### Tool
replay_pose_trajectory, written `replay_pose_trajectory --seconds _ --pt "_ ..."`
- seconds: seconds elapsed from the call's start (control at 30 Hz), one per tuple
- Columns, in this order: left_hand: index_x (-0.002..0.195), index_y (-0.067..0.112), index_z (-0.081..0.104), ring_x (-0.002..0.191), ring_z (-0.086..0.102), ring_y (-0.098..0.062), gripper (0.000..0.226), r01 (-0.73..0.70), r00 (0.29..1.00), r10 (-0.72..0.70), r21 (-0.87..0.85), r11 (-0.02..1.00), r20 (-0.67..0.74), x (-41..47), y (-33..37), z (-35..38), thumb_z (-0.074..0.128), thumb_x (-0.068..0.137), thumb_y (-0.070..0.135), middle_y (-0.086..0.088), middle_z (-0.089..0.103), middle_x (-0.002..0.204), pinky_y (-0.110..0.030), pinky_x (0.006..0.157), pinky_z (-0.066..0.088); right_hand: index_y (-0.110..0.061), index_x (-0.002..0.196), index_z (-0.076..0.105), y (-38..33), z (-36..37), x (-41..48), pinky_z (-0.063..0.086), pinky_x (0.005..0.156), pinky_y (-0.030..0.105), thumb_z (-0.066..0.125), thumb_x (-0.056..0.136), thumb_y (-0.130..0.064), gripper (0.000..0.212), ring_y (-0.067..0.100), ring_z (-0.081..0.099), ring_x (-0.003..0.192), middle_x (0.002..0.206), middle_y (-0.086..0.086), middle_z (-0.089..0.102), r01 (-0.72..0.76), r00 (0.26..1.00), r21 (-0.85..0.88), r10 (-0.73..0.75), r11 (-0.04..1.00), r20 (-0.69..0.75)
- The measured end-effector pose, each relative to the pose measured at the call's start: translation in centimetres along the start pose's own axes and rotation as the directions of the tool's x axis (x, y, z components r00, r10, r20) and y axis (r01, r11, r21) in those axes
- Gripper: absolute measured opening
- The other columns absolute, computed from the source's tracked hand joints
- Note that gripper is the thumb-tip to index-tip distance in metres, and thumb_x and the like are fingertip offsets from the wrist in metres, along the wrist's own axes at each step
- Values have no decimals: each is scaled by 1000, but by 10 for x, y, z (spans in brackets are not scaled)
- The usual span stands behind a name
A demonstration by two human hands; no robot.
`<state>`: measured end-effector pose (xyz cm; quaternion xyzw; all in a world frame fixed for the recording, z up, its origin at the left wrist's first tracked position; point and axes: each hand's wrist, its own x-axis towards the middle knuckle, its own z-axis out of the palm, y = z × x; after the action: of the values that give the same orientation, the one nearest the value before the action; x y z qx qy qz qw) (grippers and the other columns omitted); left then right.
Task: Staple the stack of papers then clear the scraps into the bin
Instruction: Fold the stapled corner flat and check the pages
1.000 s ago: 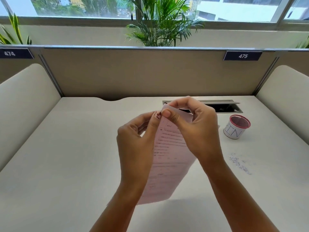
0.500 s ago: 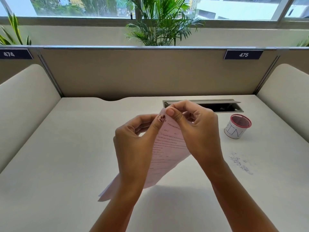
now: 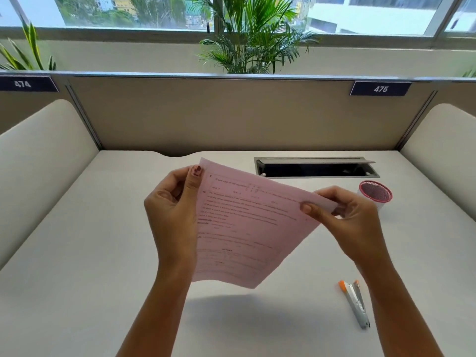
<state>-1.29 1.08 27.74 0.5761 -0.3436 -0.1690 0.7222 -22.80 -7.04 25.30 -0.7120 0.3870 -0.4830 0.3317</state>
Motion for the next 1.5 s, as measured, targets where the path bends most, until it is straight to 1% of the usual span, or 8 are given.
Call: replay_pose_trajectory --seconds 0.1,0.3,0.47,0.77,1.0,1.17,1.3,1.5 --pt "90 24 70 65 65 -11 21 39 999 -41 -61 997 -29 4 -3 -2 54 92 37 12 69 70 -16 55 50 -11 96 69 10 2 -8 55 70 18 72 68 -14 28 12 70 80 85 -4 76 -143 989 346 147 927 13" --pt "84 30 69 66 66 -12 19 153 988 -149 -260 953 36 1 -16 1 53 85 40 12 69 71 -23 61 56 -16 88 71 44 30 -31 58 72 26 71 76 -6 15 18 72 84 91 -2 76 -283 955 340 295 897 19" --pt "98 32 49 76 67 -6 21 -111 986 102 60 992 130 -9 -41 6 34 96 46 20 64 81 -17 57 54 -15 80 65 60 50 -44 52 61 11 63 85 -1 15 1 66 67 74 -16 73 -259 923 351 338 900 -186" --pt "109 25 34 90 63 -5 14 -77 970 40 147 986 241 -35 -115 10 29 97 30 5 56 99 -15 62 53 -15 87 64 90 72 -53 53 66 12 60 88 -4 13 4 66 77 79 -12 72 -284 870 410 412 867 -270" --pt "104 35 38 98 57 0 20 -6 942 -89 280 960 325 -37 -168 7 30 101 16 8 55 110 -14 70 52 -6 122 55 141 91 -72 46 88 24 53 94 -12 29 21 58 105 109 4 64 -468 844 219 507 856 -177" --pt "116 30 39 100 56 5 22 95 909 -226 356 930 350 -41 -200 2 28 103 17 14 55 111 -6 73 48 -5 132 47 152 101 -74 38 83 -4 46 96 -2 36 16 53 111 118 1 58 -469 859 123 484 874 -167" --pt "107 24 44 91 60 -6 12 66 935 -211 444 894 286 -29 -213 5 37 102 15 20 54 99 -4 66 48 -12 123 53 153 106 -52 42 75 -3 47 96 -6 28 -7 58 94 106 -3 62 -425 884 74 432 902 -177" --pt "106 22 52 80 61 -5 10 32 980 -118 463 886 158 24 -218 23 45 100 18 14 58 91 -3 60 46 -10 103 58 166 120 8 49 60 6 50 96 -13 11 11 61 78 92 0 63 -407 900 -36 394 913 -187"
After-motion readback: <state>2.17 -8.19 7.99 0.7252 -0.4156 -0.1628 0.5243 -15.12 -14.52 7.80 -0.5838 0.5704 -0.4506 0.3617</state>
